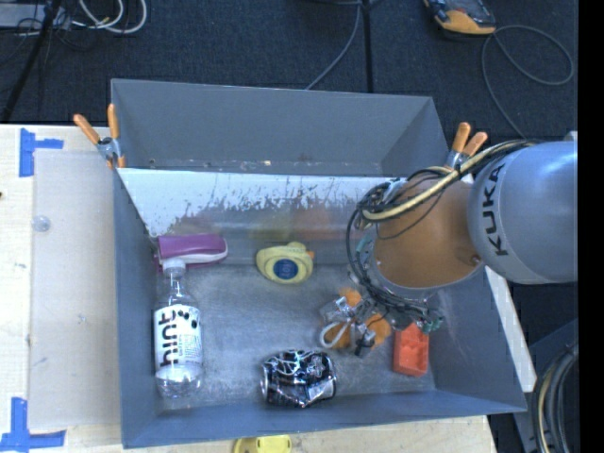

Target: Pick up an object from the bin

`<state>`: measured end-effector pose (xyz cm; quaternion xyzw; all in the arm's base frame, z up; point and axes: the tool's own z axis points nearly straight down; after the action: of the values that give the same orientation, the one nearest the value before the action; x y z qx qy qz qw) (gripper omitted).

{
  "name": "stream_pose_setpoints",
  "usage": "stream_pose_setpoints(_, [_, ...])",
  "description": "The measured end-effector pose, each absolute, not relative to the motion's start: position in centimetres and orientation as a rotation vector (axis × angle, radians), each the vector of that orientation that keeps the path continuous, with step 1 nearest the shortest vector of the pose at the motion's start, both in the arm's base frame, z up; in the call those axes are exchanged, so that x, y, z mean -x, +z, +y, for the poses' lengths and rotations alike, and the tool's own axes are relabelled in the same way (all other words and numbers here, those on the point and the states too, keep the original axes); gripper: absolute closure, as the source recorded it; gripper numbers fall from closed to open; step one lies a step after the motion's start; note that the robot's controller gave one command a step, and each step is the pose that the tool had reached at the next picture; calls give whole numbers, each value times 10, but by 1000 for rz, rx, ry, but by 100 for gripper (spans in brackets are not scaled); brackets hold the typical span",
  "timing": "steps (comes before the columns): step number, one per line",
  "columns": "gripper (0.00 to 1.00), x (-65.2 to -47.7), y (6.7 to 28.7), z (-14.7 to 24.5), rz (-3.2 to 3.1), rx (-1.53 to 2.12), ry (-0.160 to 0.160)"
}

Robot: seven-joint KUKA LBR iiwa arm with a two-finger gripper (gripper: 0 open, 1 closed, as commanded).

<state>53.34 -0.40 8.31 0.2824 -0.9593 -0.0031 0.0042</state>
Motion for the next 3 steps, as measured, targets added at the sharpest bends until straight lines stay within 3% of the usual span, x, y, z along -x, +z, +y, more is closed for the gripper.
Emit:
stream_pose_setpoints(1, [100,-533,83,-4,-3006,-883,-10])
stream_pose_setpoints(2, [100,-547,79,-7,-3026,-813,-10])
stream_pose_setpoints(3, [100,-578,220,-23,-2852,-1305,-13])
